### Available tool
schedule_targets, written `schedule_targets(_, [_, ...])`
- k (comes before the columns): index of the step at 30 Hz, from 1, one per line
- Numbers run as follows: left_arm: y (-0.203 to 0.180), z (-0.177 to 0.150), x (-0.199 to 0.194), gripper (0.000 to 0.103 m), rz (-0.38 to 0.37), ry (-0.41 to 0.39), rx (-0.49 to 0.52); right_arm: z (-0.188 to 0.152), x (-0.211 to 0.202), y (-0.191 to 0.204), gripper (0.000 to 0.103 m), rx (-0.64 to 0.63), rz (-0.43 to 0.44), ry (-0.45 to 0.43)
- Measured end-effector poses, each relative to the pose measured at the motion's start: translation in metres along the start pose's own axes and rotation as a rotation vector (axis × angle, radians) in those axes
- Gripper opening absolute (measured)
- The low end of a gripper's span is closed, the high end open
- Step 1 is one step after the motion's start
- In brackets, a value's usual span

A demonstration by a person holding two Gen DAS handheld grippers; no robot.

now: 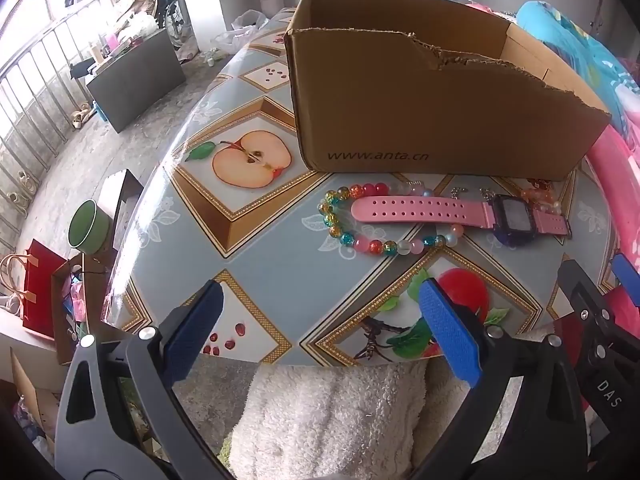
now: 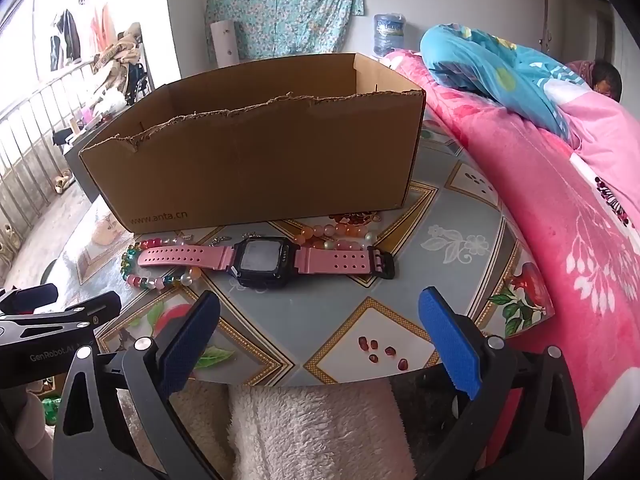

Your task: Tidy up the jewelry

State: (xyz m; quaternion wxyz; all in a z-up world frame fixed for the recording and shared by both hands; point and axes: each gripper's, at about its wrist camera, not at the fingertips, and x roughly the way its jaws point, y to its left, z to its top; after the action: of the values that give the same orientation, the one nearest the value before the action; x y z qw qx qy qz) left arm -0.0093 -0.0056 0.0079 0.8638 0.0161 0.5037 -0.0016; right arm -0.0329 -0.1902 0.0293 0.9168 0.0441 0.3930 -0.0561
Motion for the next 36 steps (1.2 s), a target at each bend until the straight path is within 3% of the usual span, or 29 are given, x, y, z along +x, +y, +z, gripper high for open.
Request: schedule_targets(36, [0.0033, 0.0008, -0.0008, 0.095, 0.001, -0.005, -0.005, 0.0047, -0.004, 0.0019, 0.097, -0.008, 0.001, 0.009])
